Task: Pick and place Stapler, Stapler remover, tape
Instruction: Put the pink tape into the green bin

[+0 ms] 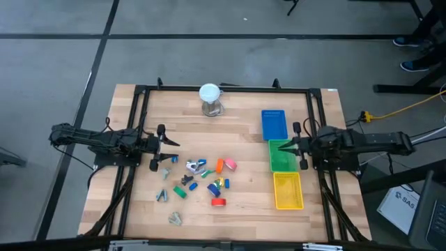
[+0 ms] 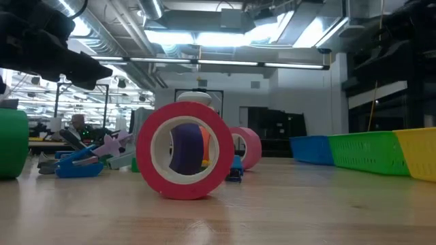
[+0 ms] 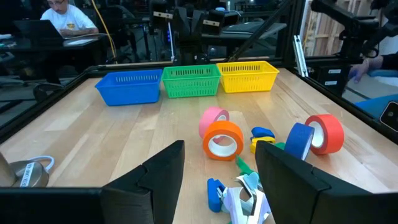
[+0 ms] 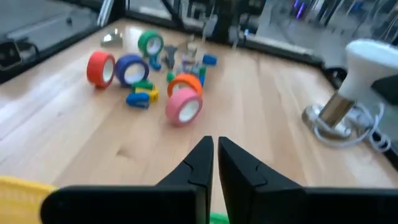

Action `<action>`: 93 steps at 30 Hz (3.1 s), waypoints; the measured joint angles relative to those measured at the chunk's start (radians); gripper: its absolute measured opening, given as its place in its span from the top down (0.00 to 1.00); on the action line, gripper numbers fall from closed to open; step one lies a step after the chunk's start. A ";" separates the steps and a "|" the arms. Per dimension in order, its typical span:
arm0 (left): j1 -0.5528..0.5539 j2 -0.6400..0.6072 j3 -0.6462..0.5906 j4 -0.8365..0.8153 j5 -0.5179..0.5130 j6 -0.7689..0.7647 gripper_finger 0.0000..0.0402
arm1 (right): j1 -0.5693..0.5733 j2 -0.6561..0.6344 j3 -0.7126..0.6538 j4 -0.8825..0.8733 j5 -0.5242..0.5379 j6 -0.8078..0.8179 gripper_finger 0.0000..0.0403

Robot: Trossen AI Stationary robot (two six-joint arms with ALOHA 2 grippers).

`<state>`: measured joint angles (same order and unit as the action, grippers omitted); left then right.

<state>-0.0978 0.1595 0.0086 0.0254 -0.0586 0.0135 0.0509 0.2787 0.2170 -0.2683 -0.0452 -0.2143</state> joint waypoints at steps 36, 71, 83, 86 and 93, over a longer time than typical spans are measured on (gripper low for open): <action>0.000 0.000 0.000 0.000 0.000 0.000 0.51 | 0.240 1.145 0.719 -0.059 0.000 -0.029 0.92; 0.000 0.000 0.000 0.000 0.000 0.000 0.51 | 0.122 1.456 1.004 -0.389 0.192 0.633 0.84; 0.000 0.000 0.000 0.000 0.000 0.000 0.51 | 0.174 1.511 1.004 -0.273 0.282 0.847 0.43; 0.000 0.000 0.000 0.000 0.000 0.000 0.51 | 0.181 1.543 1.004 -0.211 0.281 0.866 0.38; 0.000 0.000 0.000 0.000 0.000 0.000 0.51 | 0.181 1.583 1.004 -0.178 0.281 0.866 0.36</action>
<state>-0.0982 0.1593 0.0088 0.0250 -0.0588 0.0137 0.2322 1.8619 1.2213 -0.4465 0.2356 0.6514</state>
